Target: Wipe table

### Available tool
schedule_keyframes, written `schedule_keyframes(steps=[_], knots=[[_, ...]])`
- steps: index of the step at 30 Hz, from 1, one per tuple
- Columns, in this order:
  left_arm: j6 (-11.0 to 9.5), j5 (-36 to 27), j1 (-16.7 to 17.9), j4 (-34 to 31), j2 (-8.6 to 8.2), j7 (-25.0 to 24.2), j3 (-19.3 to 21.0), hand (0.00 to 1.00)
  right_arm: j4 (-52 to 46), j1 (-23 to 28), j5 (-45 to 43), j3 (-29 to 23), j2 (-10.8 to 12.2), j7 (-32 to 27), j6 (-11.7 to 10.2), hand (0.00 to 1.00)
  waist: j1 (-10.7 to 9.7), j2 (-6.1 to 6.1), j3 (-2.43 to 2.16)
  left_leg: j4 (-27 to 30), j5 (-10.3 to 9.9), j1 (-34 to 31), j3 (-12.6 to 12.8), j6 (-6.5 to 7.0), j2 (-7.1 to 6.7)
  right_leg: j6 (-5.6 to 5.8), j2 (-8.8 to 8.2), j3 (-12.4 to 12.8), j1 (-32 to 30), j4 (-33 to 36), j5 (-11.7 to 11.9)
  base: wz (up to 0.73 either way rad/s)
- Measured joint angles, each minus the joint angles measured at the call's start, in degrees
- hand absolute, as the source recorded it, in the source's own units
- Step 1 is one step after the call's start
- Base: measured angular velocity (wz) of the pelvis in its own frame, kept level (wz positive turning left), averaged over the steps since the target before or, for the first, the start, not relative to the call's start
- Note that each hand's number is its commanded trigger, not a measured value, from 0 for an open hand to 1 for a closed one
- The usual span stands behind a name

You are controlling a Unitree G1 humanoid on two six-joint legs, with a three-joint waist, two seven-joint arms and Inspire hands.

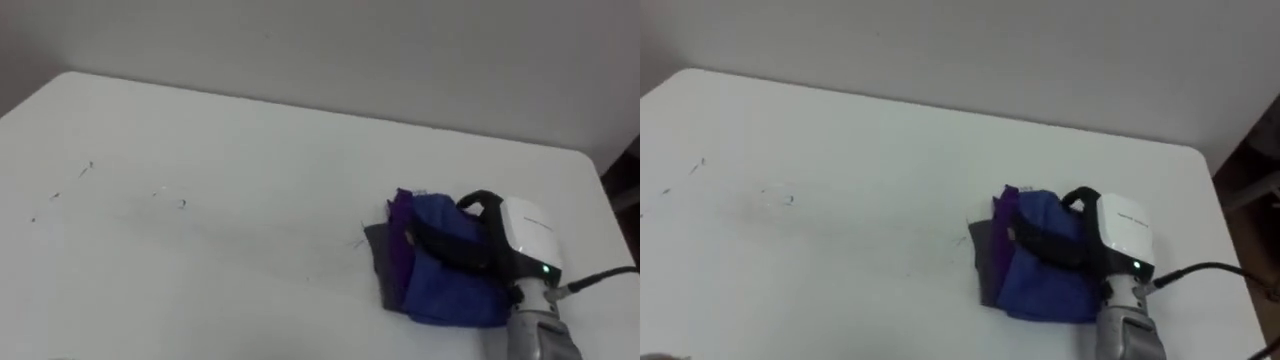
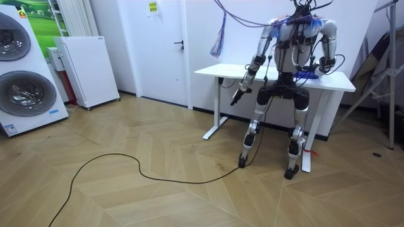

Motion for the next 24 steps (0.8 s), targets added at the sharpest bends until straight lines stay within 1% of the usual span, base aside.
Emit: schedule_keyframes(steps=[1,2,3,4,5,6,7,8,9,11,12,16,19,22,23,24], knots=[[-0.20,-0.02,0.10,-0.02,0.02,0.43,0.09,0.00,-0.12,0.25,0.03,0.00,-0.01,-0.01,-0.32,0.00,-0.13,0.11,0.01,-0.27,0.00,0.29,0.40,0.02,-0.28,0.13,0.01,0.85,-0.03,-0.19,0.07,-0.22],[-0.52,-0.27,0.47,-0.07,0.11,1.18,0.21,0.00,-0.45,0.55,0.04,0.00,0.05,-0.01,-0.71,0.00,-0.24,0.23,0.08,-0.74,-0.02,0.80,0.98,0.07,-0.51,0.59,0.03,1.48,0.44,-1.14,0.49,-0.21],[-0.56,-0.59,0.51,-0.29,0.23,1.69,0.24,0.00,-0.79,1.26,0.24,0.04,0.08,0.00,-1.01,0.00,-0.24,-0.10,0.05,-1.40,0.10,0.87,1.38,0.25,-0.70,1.16,0.09,1.78,0.76,-2.18,0.93,-0.16],[-0.56,-0.93,0.51,-0.45,0.27,1.92,0.24,0.00,-0.86,1.50,0.34,0.04,0.09,0.03,-1.09,0.00,-0.34,-0.31,0.10,-1.66,0.10,0.82,1.42,0.25,-0.76,1.27,0.19,1.95,0.95,-2.79,1.18,-0.05],[-0.56,-1.06,0.31,-0.47,0.27,2.38,0.17,0.00,-0.83,2.17,0.87,0.08,0.10,0.05,-1.40,0.00,-0.59,-0.73,-0.04,-1.87,0.07,0.72,1.38,0.27,-0.76,1.34,0.94,3.12,1.49,-3.87,1.57,0.00],[-0.58,-0.99,0.26,-0.44,0.27,2.60,0.12,0.00,-0.81,2.75,1.94,0.26,0.11,0.06,-1.61,0.00,-0.62,-1.32,-0.12,-1.96,0.07,0.58,1.40,0.30,-0.84,0.97,1.18,3.79,1.54,-4.43,2.16,0.00],[-0.57,-0.94,0.28,-0.43,0.27,2.68,0.11,0.00,-0.79,2.91,2.64,0.46,0.11,0.11,-1.69,0.00,-0.65,-1.54,-0.19,-1.82,0.09,0.45,1.42,0.37,-0.86,0.61,1.25,4.07,1.51,-4.71,2.59,0.00],[-0.58,-0.70,0.27,-0.40,0.27,3.02,0.08,0.00,-0.97,3.17,3.31,0.56,0.27,0.22,-1.88,0.00,-0.61,-2.26,-0.12,-1.50,0.11,0.30,1.47,0.62,-0.92,0.56,1.22,4.22,1.41,-4.94,2.89,-0.03],[-0.58,-0.57,0.27,-0.33,0.26,3.73,0.08,0.00,-1.21,3.39,3.37,0.54,0.66,0.33,-1.90,0.00,-0.58,-3.04,0.05,-1.46,0.08,0.33,1.57,0.69,-0.95,0.58,1.21,4.30,1.41,-5.12,2.96,-0.03],[-0.58,-0.55,0.41,-0.33,0.20,4.18,0.09,0.00,-1.49,3.68,2.70,0.42,1.14,0.70,-1.86,0.00,-0.49,-3.63,0.08,-1.64,0.07,0.46,1.88,0.70,-0.95,0.65,1.33,4.47,1.67,-6.02,3.46,-0.07],[-0.55,-0.64,0.45,-0.31,0.18,4.18,0.04,0.00,-1.76,3.76,2.54,0.42,1.14,0.77,-1.71,0.00,-0.57,-3.61,0.10,-1.93,0.06,0.76,2.12,0.69,-0.96,0.74,1.48,4.50,2.19,-6.80,3.86,-0.08],[-0.49,-1.09,-0.19,-0.28,0.37,4.93,-0.12,0.00,-2.14,4.12,2.86,0.47,1.14,0.54,-1.47,0.00,-0.65,-3.32,0.05,-2.43,0.08,0.90,2.19,0.72,-0.92,0.55,1.78,4.69,2.45,-6.67,4.02,-0.01],[-0.50,-1.08,0.27,-0.25,0.37,5.36,-0.11,0.00,-3.30,4.15,2.84,0.36,1.15,1.74,-0.80,0.00,-0.79,-3.15,0.19,-2.15,0.14,1.15,2.25,0.82,-0.89,0.49,1.69,4.63,2.31,-5.99,4.06,-0.01],[-0.49,-1.16,0.58,-0.19,0.35,5.46,-0.08,0.00,-4.38,4.28,2.49,0.34,1.15,2.50,0.01,0.00,-0.63,-2.87,0.39,-3.28,0.05,2.31,3.12,0.68,-0.90,0.47,1.77,4.60,2.80,-6.07,4.07,-0.11],[-0.37,-1.19,0.66,0.01,0.36,5.44,-0.06,0.00,-4.58,4.53,2.60,0.20,1.14,2.49,0.43,0.00,-0.48,-2.71,0.72,-3.46,-0.09,2.87,3.31,0.48,-0.91,0.44,1.83,4.61,3.13,-6.21,4.09,-0.08],[-0.24,-1.21,0.70,0.04,0.36,5.31,-0.06,0.00,-4.60,4.95,2.84,0.12,1.14,2.45,0.43,0.00,-0.47,-2.62,0.77,-3.47,-0.09,2.87,3.33,0.48,-0.91,0.42,1.84,4.64,3.18,-6.37,4.11,-0.06]])
